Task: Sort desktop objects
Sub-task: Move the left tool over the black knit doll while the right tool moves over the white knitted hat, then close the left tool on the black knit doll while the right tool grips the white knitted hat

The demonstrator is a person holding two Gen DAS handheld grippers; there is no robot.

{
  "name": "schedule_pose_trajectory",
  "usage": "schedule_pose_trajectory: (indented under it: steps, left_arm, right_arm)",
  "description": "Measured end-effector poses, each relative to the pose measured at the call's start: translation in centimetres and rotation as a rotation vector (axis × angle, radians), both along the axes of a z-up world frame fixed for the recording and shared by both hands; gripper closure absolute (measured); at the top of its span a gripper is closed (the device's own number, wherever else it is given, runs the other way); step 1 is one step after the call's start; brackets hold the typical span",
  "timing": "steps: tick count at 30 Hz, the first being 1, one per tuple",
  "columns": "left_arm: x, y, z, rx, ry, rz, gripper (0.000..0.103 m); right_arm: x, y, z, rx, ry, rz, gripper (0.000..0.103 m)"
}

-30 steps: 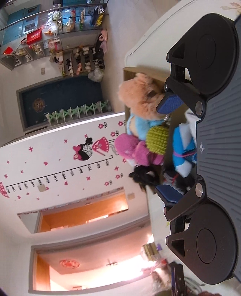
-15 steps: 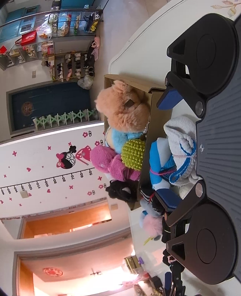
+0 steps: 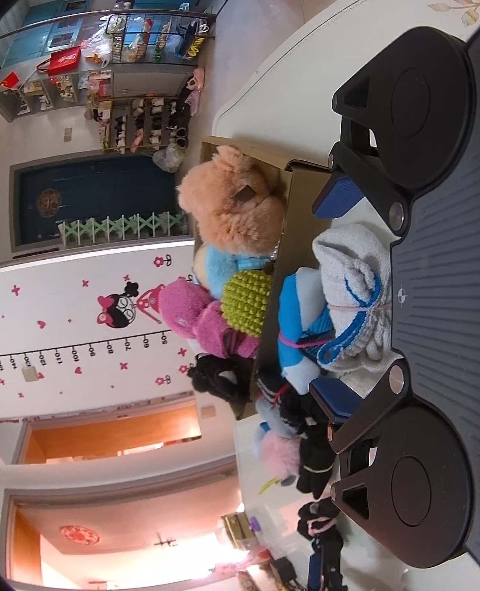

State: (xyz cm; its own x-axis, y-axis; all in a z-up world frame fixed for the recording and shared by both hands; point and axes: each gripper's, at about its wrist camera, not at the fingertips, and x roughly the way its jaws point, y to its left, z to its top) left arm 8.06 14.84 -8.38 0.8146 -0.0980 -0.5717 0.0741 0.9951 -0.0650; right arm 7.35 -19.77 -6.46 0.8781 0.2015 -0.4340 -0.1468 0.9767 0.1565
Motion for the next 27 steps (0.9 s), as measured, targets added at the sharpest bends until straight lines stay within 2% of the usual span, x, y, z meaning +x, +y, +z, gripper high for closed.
schedule_pose_trajectory:
  steps: [4, 9, 16, 21, 24, 27]
  left_arm:
    - [0.1, 0.2, -0.7, 0.073, 0.043, 0.04, 0.001]
    - [0.4, 0.7, -0.8, 0.14, 0.054, 0.117, 0.001]
    - [0.6, 1.6, -0.7, 0.176, 0.054, 0.148, 0.001]
    - [0.6, 1.3, -0.6, 0.161, 0.027, 0.064, 0.003]
    - [1.2, 1.3, -0.7, 0.143, 0.049, 0.033, 0.009]
    - [1.9, 1.8, -0.7, 0.087, 0.058, 0.027, 0.02]
  right_arm:
    - [0.3, 0.0, -0.3, 0.004, 0.011, -0.002, 0.007]
    - [0.3, 0.0, -0.4, 0.007, 0.018, -0.003, 0.007]
    - [0.5, -0.3, -0.5, 0.021, 0.031, -0.005, 0.007]
    - [0.7, -0.3, -0.6, 0.028, 0.042, -0.006, 0.006]
    - [0.8, -0.3, -0.6, 0.03, 0.045, -0.006, 0.006]
    - [0.9, -0.2, -0.6, 0.033, 0.051, -0.004, 0.006]
